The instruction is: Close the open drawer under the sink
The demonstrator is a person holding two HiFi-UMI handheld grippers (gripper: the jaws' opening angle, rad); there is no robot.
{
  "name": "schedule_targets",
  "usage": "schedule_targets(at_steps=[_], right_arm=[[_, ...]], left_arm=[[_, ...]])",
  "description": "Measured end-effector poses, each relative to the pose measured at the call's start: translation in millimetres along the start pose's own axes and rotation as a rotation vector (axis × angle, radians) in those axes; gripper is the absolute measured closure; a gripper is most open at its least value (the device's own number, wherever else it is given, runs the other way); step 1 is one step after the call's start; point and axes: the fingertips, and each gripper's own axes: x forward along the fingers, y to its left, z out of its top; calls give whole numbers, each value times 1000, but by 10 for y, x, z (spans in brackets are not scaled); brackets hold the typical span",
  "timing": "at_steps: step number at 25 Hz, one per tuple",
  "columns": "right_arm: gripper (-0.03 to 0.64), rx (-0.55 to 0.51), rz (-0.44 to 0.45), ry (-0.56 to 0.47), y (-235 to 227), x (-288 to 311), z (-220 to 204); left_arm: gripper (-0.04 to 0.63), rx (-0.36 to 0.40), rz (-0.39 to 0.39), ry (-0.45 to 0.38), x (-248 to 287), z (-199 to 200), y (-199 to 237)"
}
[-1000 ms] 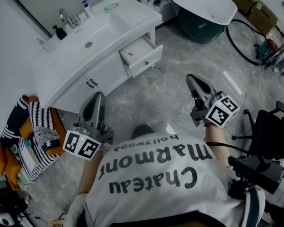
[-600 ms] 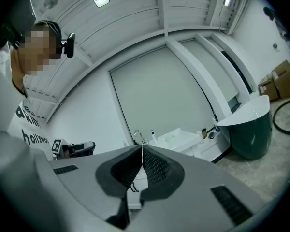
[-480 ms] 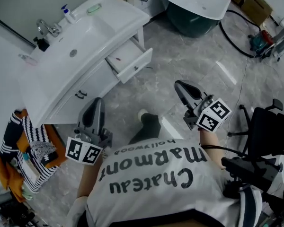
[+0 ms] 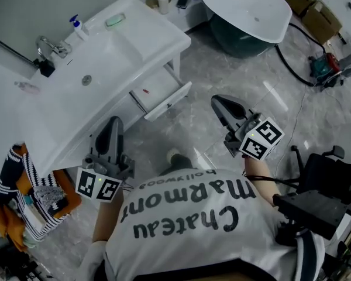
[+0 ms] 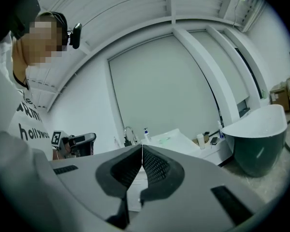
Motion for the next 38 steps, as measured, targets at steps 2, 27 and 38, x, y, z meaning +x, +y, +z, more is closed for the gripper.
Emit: schedule_targets(at_steps=[2, 27, 38], right_arm=[[604, 24, 8, 16, -91, 159, -22], [604, -38, 340, 146, -745, 1340, 447], [604, 13, 508, 336, -1306, 1116, -102]], left_arm=[[587, 23, 2, -24, 94, 79, 77], [586, 41, 238, -38, 730, -247, 115], [586, 56, 387, 6, 1161, -1017, -436]])
